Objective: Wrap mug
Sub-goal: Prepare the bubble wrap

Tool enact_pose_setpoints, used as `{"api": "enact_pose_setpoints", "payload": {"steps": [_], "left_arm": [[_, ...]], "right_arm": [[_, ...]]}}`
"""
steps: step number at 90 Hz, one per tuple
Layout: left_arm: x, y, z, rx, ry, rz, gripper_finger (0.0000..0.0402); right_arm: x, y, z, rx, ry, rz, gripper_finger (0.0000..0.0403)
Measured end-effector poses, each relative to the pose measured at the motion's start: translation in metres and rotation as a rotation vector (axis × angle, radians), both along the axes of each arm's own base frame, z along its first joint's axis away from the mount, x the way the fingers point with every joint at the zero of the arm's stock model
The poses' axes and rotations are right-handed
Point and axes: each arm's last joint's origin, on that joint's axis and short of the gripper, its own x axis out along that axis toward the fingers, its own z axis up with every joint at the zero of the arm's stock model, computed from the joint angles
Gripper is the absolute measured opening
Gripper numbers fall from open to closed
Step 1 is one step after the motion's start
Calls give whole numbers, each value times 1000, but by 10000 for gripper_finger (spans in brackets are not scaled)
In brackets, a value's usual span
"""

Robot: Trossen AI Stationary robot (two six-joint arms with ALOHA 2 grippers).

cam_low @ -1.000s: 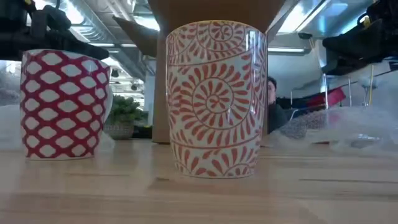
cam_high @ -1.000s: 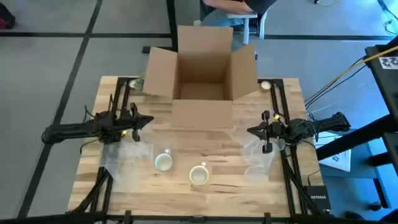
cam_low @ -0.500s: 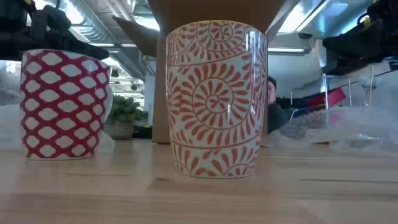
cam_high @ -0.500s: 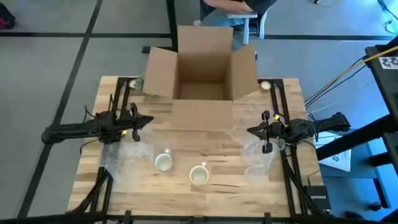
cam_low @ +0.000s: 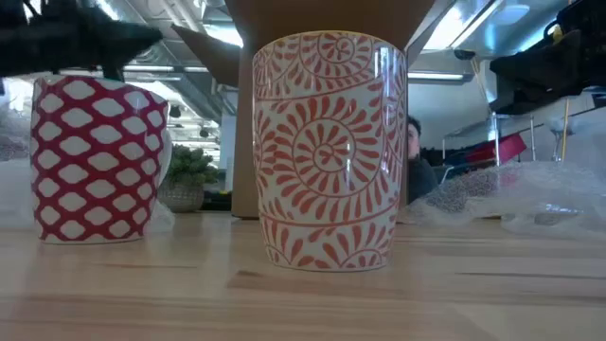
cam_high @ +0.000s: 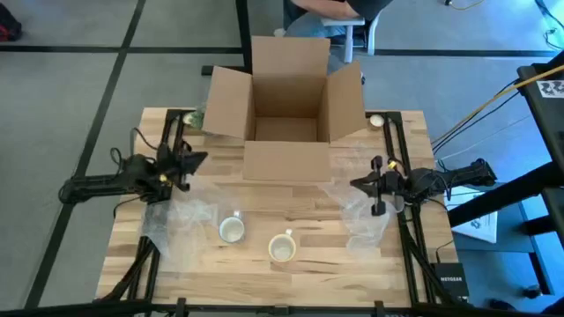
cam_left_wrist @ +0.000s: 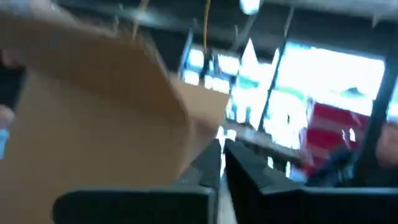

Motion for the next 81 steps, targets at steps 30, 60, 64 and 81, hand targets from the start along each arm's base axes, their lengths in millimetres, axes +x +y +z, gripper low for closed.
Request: {"api": "enact_pose_setpoints", "payload": {"steps": [30,60,64,81], "left_arm": [[26,-9,107,-59,895,-129,0],[66,-11,111,-397,1580,-43,28],[69,-12,107,-440,1605,-43,42],[80,-16,89,-539,1590,-143,110]], "right_arm": [[0,0,0,89,-8,-9,5],[0,0,0,113,-10,-7,5],[0,0,0,113,-10,-6,5],[0,0,0,113,-9,5,5]]}}
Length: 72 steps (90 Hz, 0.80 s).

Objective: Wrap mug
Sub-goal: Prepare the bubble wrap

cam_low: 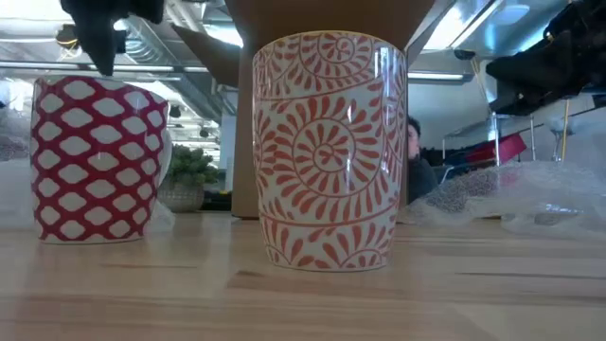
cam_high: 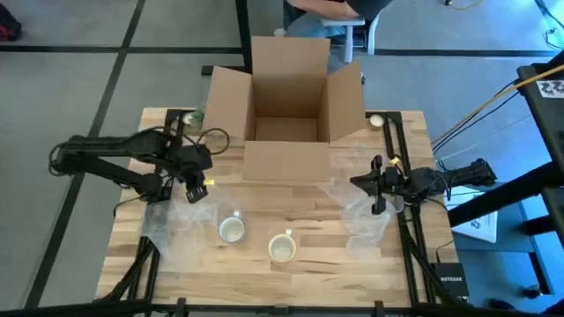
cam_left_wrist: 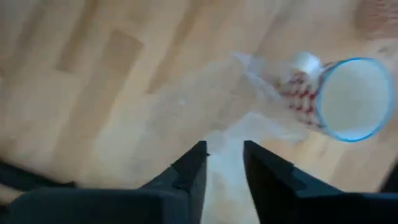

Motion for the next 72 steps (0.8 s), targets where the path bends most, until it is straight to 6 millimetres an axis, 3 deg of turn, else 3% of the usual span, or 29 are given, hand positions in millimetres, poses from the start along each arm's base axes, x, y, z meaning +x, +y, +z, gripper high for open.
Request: {"api": "enact_pose_setpoints", "payload": {"steps": [29,56,72], "left_arm": [[-6,-18,-39,-54,125,35,193],[1,-31,-75,-75,63,43,203],[-4,-30,-91,-31,114,57,204]], "right_arm": [[0,0,0,-2,2,16,5],[0,0,0,40,-1,19,5],[0,1,0,39,0,26,5]]}}
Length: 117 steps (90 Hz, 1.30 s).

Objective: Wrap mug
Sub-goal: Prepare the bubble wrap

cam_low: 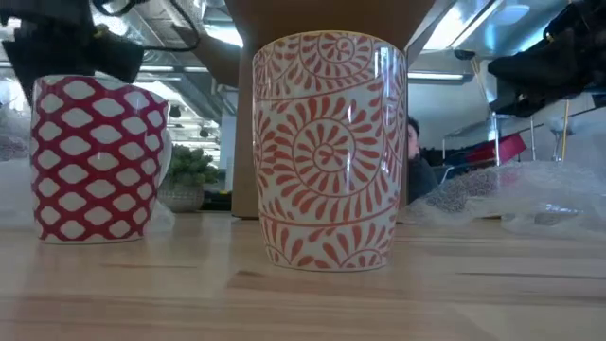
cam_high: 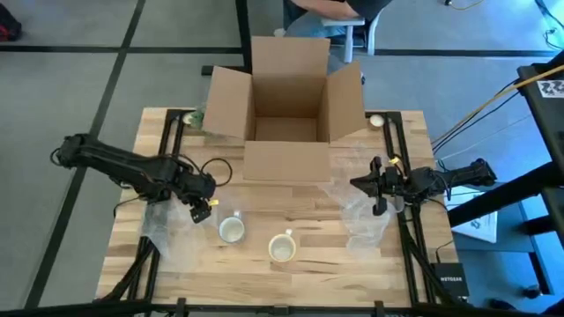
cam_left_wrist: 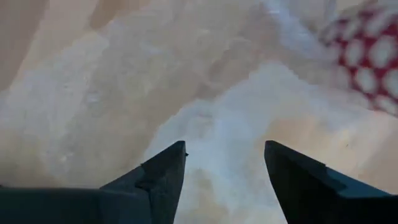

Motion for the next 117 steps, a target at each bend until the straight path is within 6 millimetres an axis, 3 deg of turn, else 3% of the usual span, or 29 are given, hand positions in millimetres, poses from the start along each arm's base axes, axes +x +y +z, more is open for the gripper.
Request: {"api": "enact_pose_setpoints", "payload": {"steps": [17,49,63,88,102,117], "left_arm": [[-1,1,-15,49,52,22,185],[4,0,-23,54,37,-39,20],[5,1,-21,70,26,-67,3],[17,2,27,165,-166,-101,0],[24,3,55,239,-272,-123,0],[34,6,69,316,-383,-138,0]], "right_arm": [[0,0,0,0,0,1,5],[0,0,0,-1,0,1,5],[0,0,0,53,-4,4,5],[0,0,3,192,-43,14,5],[0,0,10,154,-105,14,5],[3,0,12,113,-81,-10,5]]}}
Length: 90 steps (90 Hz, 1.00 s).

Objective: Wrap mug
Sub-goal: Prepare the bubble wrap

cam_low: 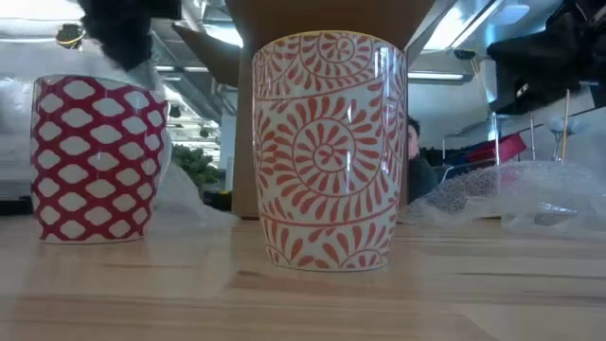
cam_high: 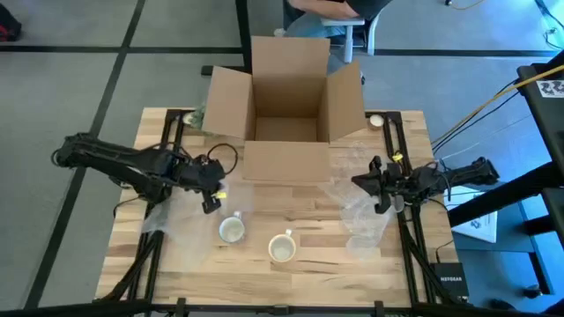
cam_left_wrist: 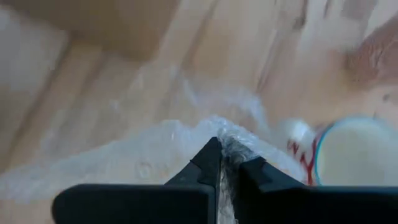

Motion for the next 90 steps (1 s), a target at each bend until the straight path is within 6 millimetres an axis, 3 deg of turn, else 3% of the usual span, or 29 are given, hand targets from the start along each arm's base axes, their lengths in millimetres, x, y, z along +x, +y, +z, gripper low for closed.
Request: {"api": "enact_pose_setpoints", "payload": {"steps": [16,32,52,73,90], "left_arm": [[13,6,8,33,-141,-40,0],[16,12,8,44,-144,-36,0],[24,10,10,66,-195,-89,0],[31,9,-2,83,-120,-111,0],[38,8,-12,96,-58,-128,0]], "right_arm": [[7,2,15,-72,38,-16,5],[25,6,26,-131,155,-22,5],[75,20,34,-219,364,-21,5],[138,35,8,-326,633,-11,5],[159,32,-22,-283,761,24,5]]}}
